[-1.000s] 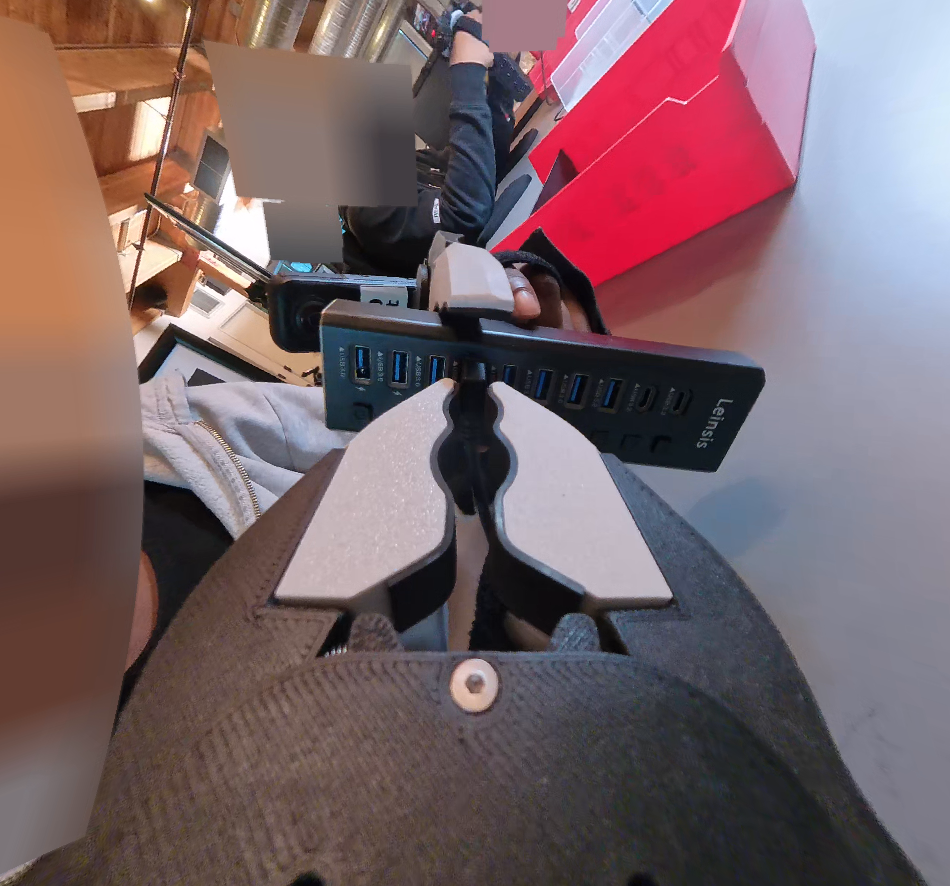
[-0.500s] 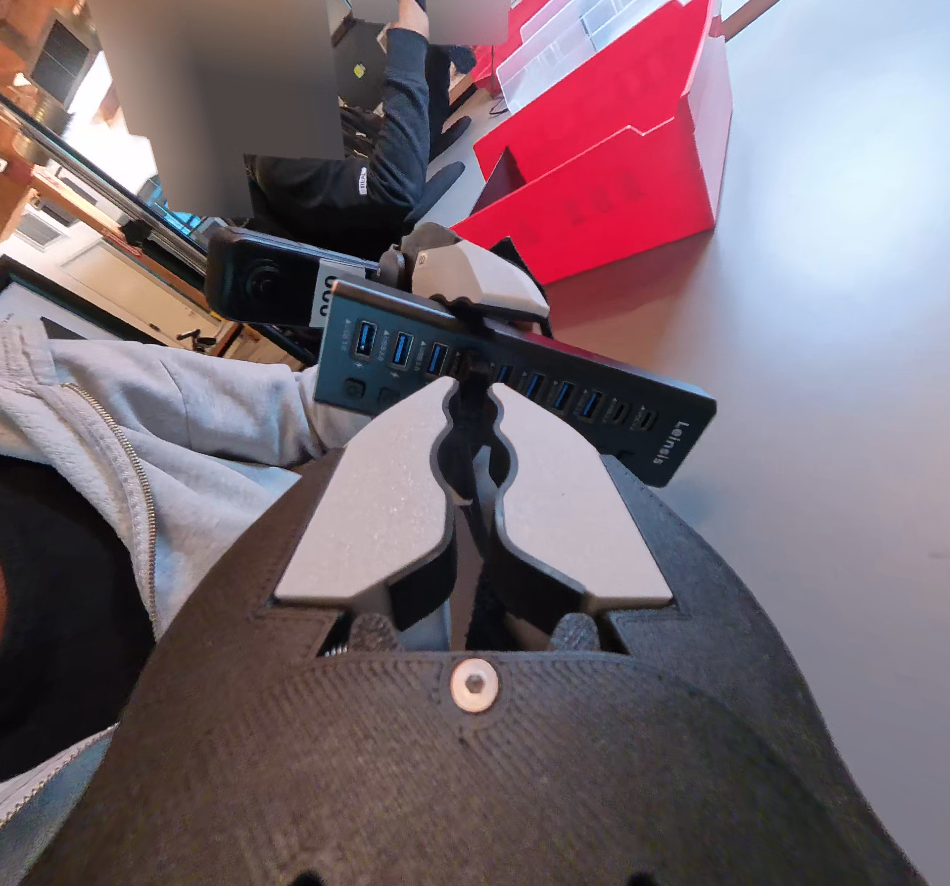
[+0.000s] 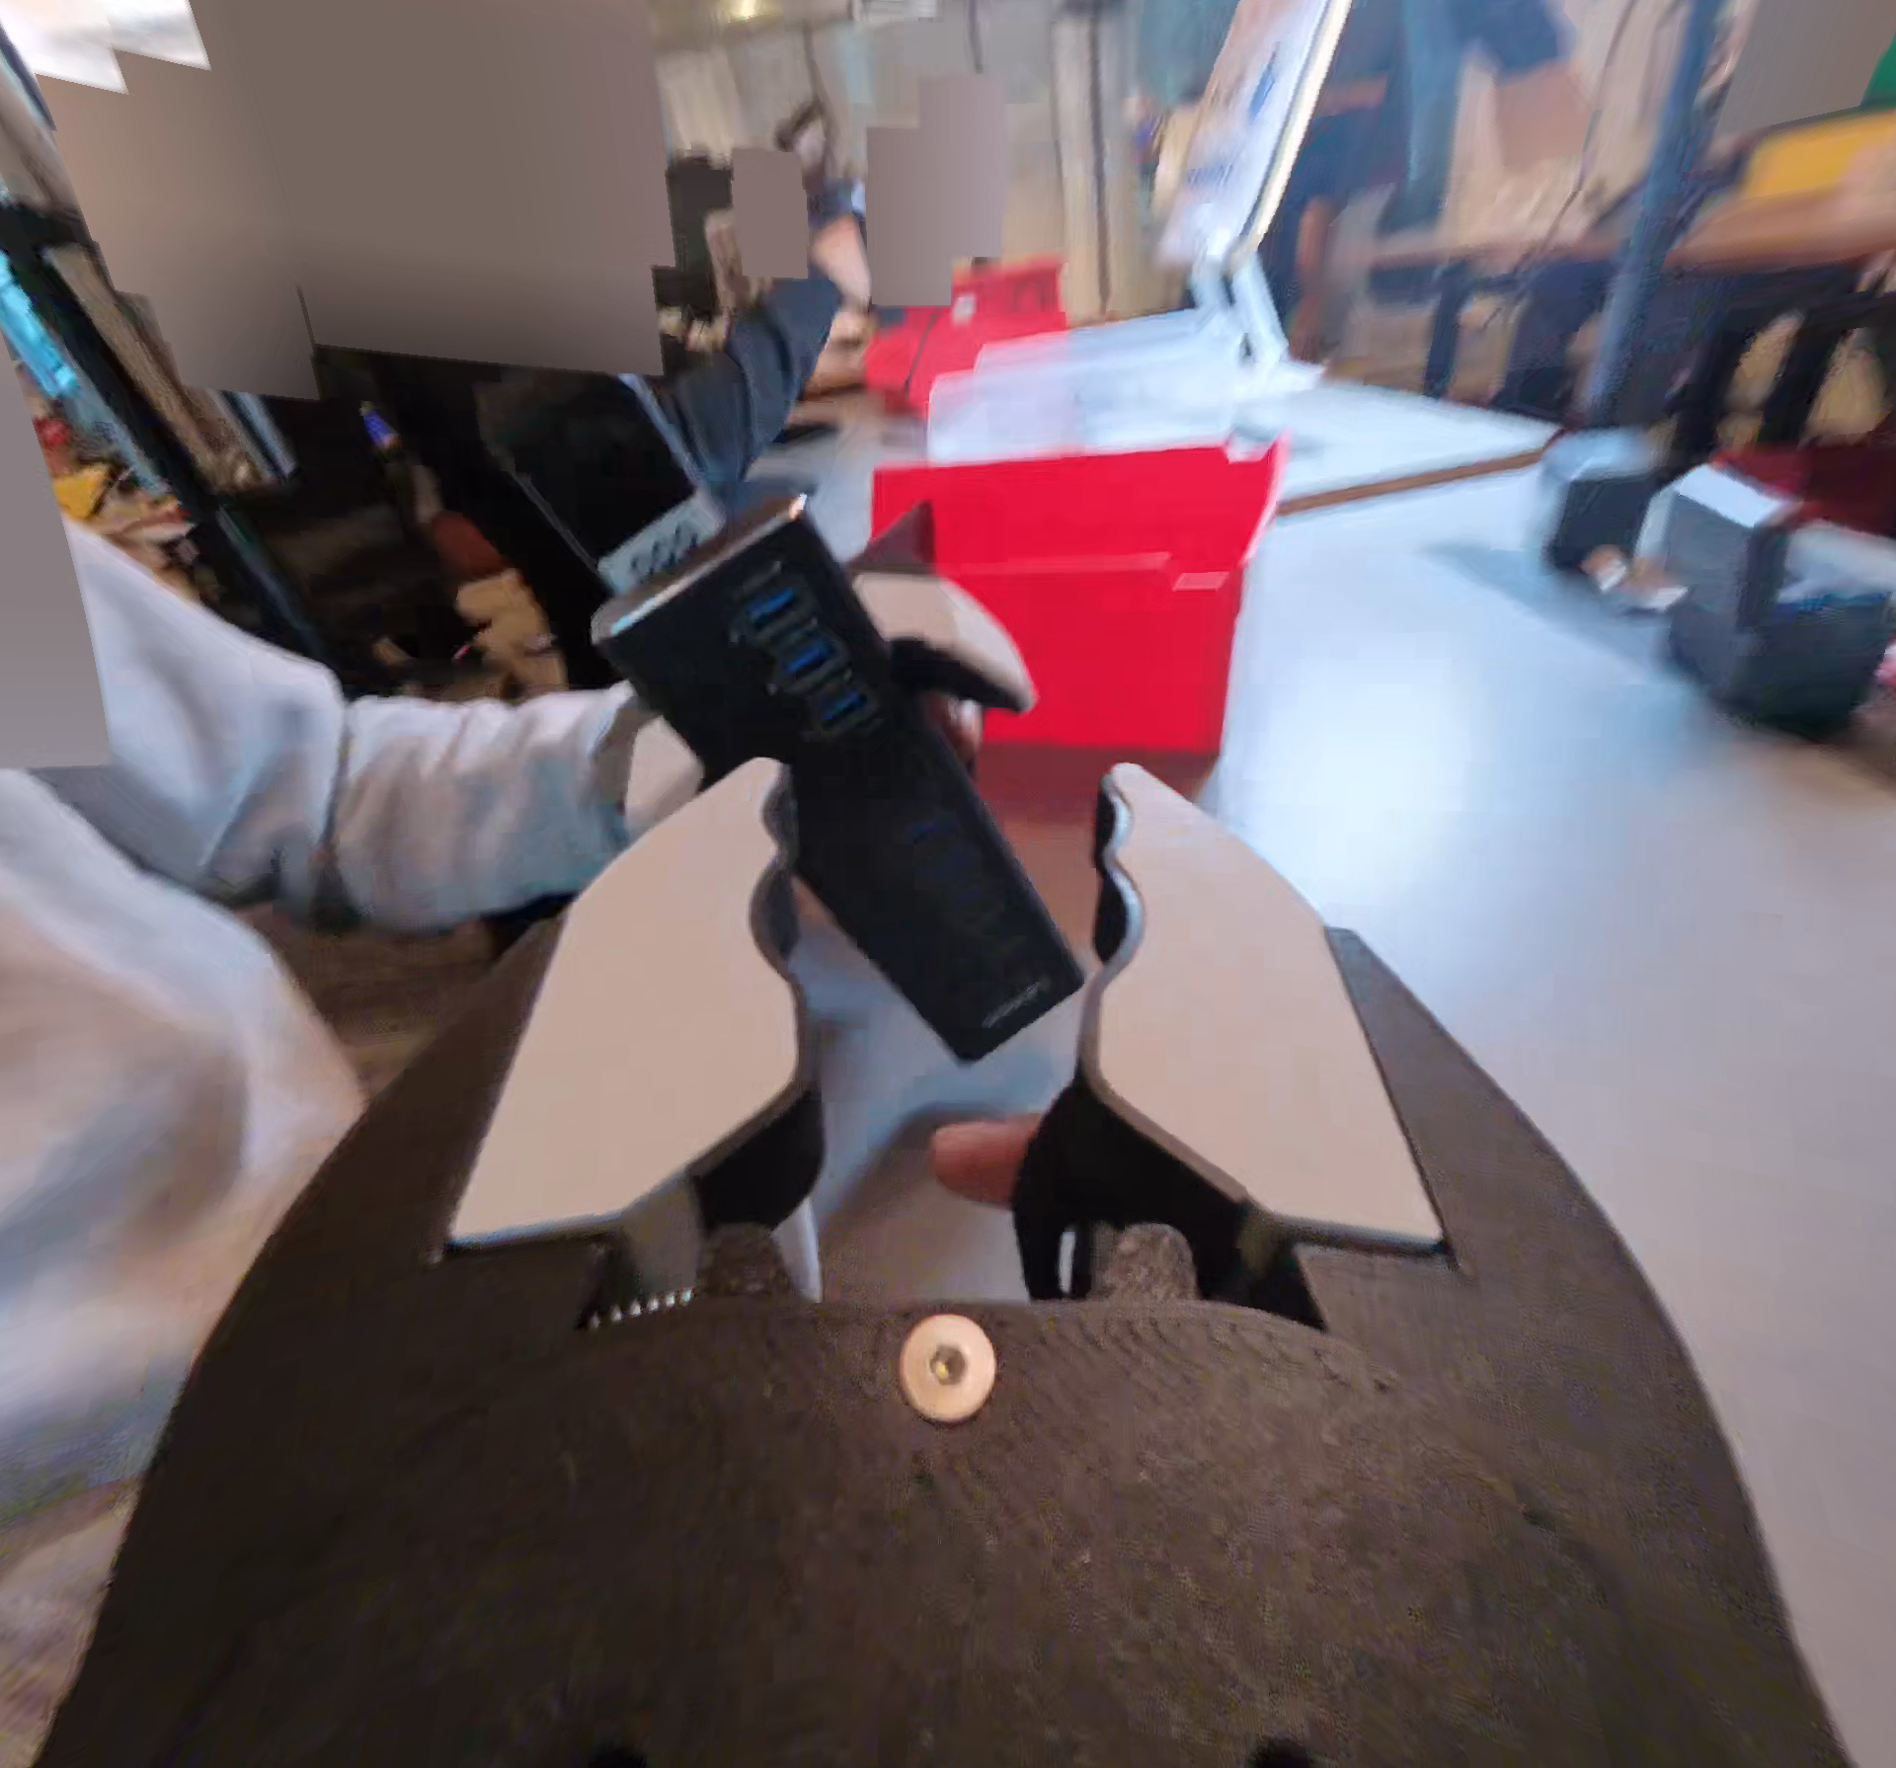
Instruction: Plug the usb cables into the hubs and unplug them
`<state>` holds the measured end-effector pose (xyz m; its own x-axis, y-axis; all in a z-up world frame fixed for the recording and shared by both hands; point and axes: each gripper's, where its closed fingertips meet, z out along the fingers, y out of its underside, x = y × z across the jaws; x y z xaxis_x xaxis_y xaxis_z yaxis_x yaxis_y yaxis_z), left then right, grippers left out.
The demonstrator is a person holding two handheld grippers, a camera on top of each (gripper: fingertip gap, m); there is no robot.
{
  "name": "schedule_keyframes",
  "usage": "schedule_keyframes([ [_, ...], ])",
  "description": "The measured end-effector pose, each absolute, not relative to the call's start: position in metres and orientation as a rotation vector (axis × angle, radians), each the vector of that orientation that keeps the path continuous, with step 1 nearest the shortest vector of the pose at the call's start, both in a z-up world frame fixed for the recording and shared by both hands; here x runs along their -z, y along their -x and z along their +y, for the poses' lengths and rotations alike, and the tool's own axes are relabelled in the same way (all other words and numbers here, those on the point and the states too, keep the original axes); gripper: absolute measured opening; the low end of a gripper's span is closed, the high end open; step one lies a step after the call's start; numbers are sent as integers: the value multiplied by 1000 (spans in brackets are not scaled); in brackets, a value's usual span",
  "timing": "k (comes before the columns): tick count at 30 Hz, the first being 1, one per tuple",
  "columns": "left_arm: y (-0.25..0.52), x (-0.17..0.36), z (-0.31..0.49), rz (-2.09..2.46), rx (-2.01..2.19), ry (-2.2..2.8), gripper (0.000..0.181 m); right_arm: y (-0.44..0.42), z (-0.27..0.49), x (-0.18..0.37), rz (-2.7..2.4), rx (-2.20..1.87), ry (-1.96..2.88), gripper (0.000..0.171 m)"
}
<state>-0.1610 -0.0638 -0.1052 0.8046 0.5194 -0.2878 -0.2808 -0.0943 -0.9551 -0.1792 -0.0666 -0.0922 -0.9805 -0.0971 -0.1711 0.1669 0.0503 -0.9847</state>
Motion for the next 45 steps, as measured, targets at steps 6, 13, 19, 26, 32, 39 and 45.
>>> schedule_keyframes([
  [6,157,123,-52,-135,-676,1597,72,153,-90,112,1673,1664,-350,30],
  [13,157,126,-53,-96,-774,1614,72,150,-90,123,1650,1598,-386,11],
  [19,155,146,-45,-3,-888,1757,80,141,-93,132,1739,1586,-339,8],
  [26,153,145,-47,-15,-948,1787,77,137,-91,131,1782,1581,-256,9],
  [32,150,146,-46,-13,-945,1810,77,134,-88,131,1826,1537,-201,9],
  [39,150,138,-48,-54,-934,1766,71,136,-85,126,1848,1575,-185,9],
  [45,149,147,-51,30,-1069,1846,72,133,-84,133,1894,1529,-169,8],
])
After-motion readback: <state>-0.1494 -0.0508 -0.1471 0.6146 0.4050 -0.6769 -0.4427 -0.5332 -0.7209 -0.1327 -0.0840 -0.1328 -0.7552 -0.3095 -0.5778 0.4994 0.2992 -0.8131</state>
